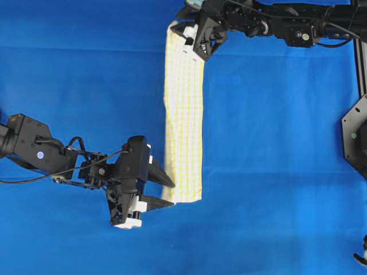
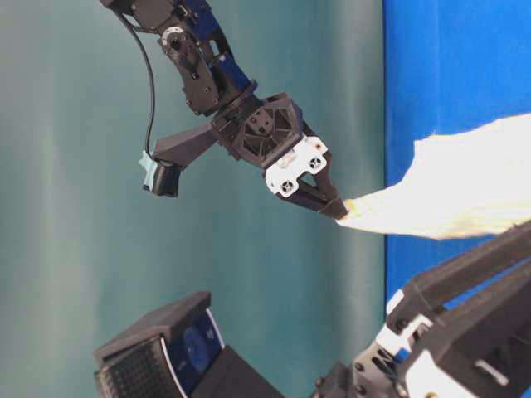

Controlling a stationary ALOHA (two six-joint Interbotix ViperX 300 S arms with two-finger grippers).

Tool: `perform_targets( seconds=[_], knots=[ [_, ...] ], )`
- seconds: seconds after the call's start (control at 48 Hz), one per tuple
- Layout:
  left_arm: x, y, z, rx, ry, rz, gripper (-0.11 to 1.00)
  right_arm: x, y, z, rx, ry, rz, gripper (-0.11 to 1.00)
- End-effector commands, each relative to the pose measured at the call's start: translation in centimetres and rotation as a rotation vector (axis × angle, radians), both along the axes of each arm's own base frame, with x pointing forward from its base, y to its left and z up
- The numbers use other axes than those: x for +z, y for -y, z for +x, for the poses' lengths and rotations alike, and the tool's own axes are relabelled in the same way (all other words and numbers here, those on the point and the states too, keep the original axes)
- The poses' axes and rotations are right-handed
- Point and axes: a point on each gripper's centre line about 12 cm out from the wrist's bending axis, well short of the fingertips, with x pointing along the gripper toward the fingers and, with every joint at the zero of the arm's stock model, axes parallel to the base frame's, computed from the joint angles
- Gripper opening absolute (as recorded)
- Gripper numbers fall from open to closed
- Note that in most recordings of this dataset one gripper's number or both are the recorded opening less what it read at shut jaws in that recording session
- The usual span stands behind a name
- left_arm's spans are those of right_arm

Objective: Fold the yellow towel.
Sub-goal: 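Lay the strip down vertically and open both grippers, then move both grippers to the strip's top corners and grasp them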

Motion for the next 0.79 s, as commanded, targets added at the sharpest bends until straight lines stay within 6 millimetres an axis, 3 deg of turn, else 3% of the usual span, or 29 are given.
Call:
perform_targets(
  seconds=[0.0,0.104,0.271,0.438,0.771],
  knots=[
    [1.9,0.1,0.3,-0.002,0.046,-0.012,0.47,1.4,-0.1,0.4,0.011,0.030,-0.025,0.58],
    [2.5,-0.2,0.0,-0.003,0.030,-0.008,0.49,1.7,-0.1,0.3,0.013,0.032,-0.029,0.72],
    [4.3,-1.1,-0.9,0.001,0.013,-0.003,0.49,3.2,-0.6,-0.5,0.019,0.050,-0.036,0.72],
    [5.3,-2.6,-2.1,0.017,-0.002,0.012,0.49,4.9,-1.7,-2.7,0.014,0.075,-0.033,0.72],
    [6.8,-9.1,-6.5,0.142,0.024,0.066,0.49,6.0,-6.2,-8.2,0.033,0.123,-0.021,0.72]
  ],
)
